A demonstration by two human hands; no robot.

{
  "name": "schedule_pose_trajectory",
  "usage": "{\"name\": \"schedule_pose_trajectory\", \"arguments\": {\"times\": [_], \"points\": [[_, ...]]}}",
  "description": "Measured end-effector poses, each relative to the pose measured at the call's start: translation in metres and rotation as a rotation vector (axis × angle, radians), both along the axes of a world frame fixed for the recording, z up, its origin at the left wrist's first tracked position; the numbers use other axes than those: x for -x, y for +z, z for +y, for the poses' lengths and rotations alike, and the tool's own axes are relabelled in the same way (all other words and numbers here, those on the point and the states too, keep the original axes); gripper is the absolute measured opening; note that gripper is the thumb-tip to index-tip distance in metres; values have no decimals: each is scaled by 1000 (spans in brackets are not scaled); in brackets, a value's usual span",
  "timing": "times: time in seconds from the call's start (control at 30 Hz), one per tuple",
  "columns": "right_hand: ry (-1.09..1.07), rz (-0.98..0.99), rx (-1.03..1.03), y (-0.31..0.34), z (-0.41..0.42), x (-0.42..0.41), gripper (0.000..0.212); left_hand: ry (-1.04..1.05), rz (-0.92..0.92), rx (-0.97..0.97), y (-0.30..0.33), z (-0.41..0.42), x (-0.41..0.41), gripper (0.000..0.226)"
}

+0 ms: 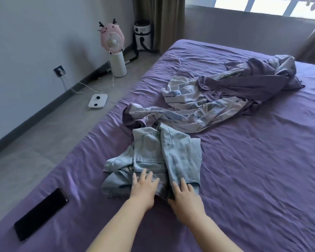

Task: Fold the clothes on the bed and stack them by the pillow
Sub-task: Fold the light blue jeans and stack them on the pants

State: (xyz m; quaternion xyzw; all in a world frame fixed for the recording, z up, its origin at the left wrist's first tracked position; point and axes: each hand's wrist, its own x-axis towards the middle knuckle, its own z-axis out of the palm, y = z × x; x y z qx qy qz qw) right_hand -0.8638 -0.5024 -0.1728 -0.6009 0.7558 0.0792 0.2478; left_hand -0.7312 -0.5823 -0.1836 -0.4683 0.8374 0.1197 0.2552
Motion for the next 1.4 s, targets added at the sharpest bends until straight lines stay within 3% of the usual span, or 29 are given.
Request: {"name": "schedule_pose_trajectory", "arguments": {"times": [0.1, 0.17, 0.3, 0.47, 0.57, 0.67, 0.73, 0.83, 0.97, 1.03, 1.17, 1.3, 1.4], "points": [[0, 28, -34, -15, -3, -3, 74, -80, -73, -23, -17, -6, -9, 97], [-6, 28, -41, -23, -3, 0, 81, -177, -105, 44, -28, -14, -17, 100], [-118, -59, -55, -16, -6, 16, 93, -262, -15, 88, -19, -29, -23, 68], [-83, -57, -30, 16, -8, 43, 99, -136, 141, -2, 33, -37, -18, 50], [17, -176, -83, 51, -1, 73, 78, -57, 237, 14, 80, -39, -11, 42], [-62, -251, -30, 109, 8, 98, 28, -38, 302, 109, 138, -35, 0, 40], [-109, -272, 91, 156, 19, 112, 28, -3, 377, 174, 178, -27, 8, 40], [-186, -550, 146, 219, 49, 135, 15, 75, 573, 235, 239, -10, 19, 40], [-185, -767, 139, 294, 101, 165, 54, 117, 784, 364, 320, 25, 39, 38], [-137, -765, 182, 327, 126, 176, 57, 121, 875, 429, 357, 49, 51, 35], [17, -584, 421, 385, 177, 187, 41, 104, 1070, 546, 421, 103, 81, 34], [-86, -569, 700, 443, 229, 196, 29, 175, 1263, 623, 476, 157, 105, 35], [-91, -421, 901, 482, 261, 213, 17, 262, 1394, 656, 510, 184, 113, 37]]}}
